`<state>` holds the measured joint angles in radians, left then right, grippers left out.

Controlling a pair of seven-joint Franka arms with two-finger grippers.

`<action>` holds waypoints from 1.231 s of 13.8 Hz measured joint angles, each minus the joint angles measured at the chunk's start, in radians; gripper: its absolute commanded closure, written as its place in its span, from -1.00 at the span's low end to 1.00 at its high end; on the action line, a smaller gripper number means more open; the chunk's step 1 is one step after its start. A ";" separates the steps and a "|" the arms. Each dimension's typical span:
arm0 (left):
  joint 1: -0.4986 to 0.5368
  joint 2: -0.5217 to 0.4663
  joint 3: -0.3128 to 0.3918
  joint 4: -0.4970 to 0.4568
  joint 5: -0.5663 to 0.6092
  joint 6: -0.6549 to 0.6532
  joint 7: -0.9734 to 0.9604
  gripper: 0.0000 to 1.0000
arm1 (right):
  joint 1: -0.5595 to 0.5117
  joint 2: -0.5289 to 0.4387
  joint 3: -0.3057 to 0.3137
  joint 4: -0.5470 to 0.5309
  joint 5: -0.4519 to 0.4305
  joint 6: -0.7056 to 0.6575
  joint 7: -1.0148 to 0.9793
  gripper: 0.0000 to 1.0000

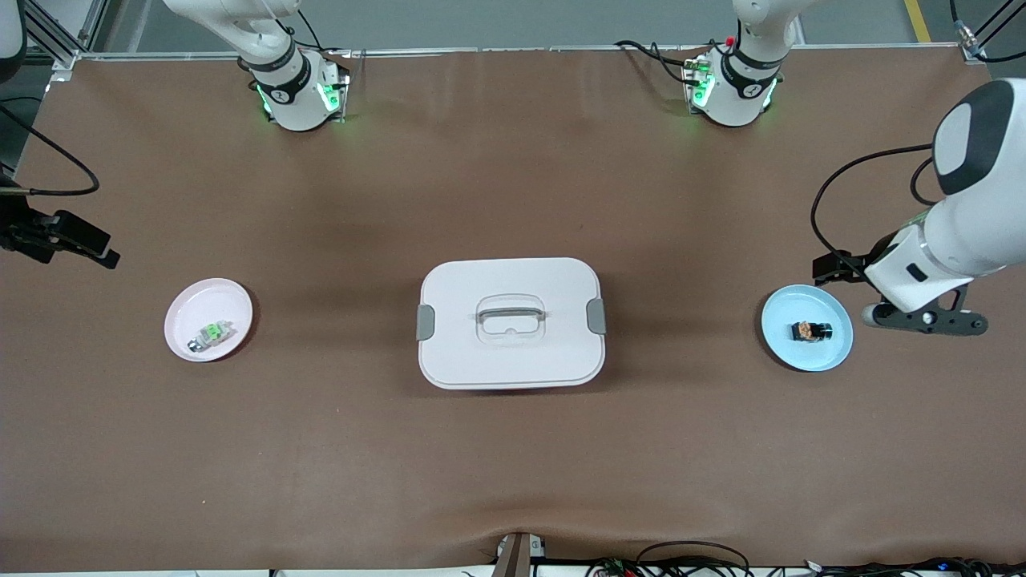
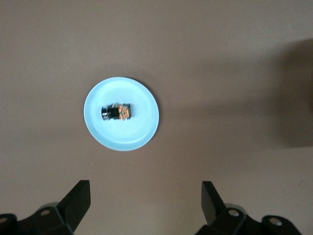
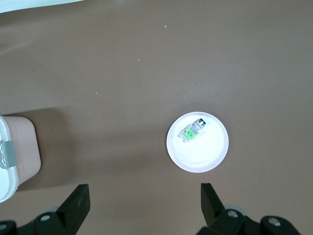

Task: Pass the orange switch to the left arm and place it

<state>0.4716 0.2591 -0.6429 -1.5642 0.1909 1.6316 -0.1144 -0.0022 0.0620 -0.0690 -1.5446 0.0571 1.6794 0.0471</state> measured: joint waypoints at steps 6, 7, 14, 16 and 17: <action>-0.080 -0.044 0.105 0.061 -0.005 -0.039 -0.062 -1.00 | -0.009 0.000 0.001 0.005 0.000 -0.016 0.000 -1.00; -0.128 -0.061 0.175 0.062 -0.006 -0.040 -0.037 -1.00 | -0.009 -0.001 0.001 0.005 0.000 -0.016 0.000 -1.00; -0.315 -0.109 0.390 0.061 -0.015 -0.049 0.014 -1.00 | -0.009 -0.102 0.002 -0.156 -0.034 0.090 -0.001 -1.00; -0.323 -0.141 0.408 0.034 -0.059 -0.057 0.014 -1.00 | -0.009 -0.160 0.004 -0.238 -0.037 0.123 -0.001 -1.00; -0.332 -0.164 0.418 0.012 -0.092 -0.058 0.012 -1.00 | -0.009 -0.177 0.005 -0.258 -0.038 0.120 -0.001 -1.00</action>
<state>0.1398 0.0953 -0.2248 -1.5520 0.0991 1.5735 -0.1023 -0.0110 -0.1154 -0.0645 -1.8030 0.0192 1.7993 0.0465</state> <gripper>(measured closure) 0.000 0.000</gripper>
